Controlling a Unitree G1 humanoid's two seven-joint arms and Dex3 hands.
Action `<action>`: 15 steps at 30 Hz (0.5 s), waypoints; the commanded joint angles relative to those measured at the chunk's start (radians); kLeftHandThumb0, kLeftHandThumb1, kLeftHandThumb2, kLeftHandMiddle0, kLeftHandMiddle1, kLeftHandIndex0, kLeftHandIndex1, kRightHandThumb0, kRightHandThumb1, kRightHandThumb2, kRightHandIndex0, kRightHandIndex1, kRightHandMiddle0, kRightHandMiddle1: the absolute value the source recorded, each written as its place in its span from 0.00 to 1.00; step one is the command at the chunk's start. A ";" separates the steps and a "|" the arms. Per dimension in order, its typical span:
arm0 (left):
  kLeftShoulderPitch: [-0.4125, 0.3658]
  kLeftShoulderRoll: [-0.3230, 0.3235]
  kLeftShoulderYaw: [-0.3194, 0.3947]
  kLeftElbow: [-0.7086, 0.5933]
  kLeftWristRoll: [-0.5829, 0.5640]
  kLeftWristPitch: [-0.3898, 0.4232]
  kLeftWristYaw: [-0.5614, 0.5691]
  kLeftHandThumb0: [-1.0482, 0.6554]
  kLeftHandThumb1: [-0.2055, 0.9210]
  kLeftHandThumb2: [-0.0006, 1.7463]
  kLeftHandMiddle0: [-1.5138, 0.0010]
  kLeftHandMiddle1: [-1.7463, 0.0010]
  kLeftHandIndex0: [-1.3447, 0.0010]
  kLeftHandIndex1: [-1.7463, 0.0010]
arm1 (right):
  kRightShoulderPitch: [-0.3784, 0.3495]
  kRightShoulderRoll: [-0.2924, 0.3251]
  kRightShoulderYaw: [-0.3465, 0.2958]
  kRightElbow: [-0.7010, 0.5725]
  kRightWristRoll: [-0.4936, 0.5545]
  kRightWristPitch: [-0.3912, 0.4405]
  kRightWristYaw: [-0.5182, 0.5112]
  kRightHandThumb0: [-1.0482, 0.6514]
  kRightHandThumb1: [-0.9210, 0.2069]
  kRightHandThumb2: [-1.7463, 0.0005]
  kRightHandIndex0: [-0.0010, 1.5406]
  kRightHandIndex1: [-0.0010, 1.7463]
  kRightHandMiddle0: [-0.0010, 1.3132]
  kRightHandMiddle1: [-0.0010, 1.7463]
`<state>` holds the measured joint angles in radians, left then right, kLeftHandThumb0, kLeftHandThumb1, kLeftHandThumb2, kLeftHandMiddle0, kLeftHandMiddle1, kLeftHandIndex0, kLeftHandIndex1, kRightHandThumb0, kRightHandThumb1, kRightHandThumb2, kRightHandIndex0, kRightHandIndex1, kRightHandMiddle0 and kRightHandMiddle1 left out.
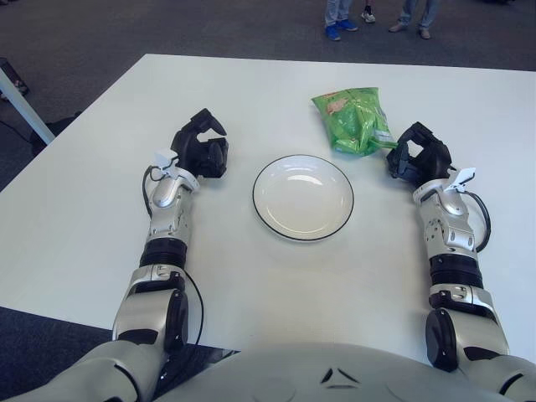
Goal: Put the snack into the plate.
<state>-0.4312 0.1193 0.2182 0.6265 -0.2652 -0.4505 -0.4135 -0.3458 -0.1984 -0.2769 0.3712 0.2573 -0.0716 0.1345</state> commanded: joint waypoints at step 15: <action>0.081 -0.027 0.002 0.075 -0.005 -0.030 -0.018 0.32 0.40 0.80 0.10 0.00 0.50 0.00 | 0.055 0.028 0.002 0.018 0.007 0.033 -0.003 0.32 0.57 0.22 0.88 1.00 0.49 1.00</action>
<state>-0.4349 0.1196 0.2178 0.6340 -0.2650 -0.4695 -0.4258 -0.3408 -0.1970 -0.2770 0.3560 0.2577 -0.0586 0.1280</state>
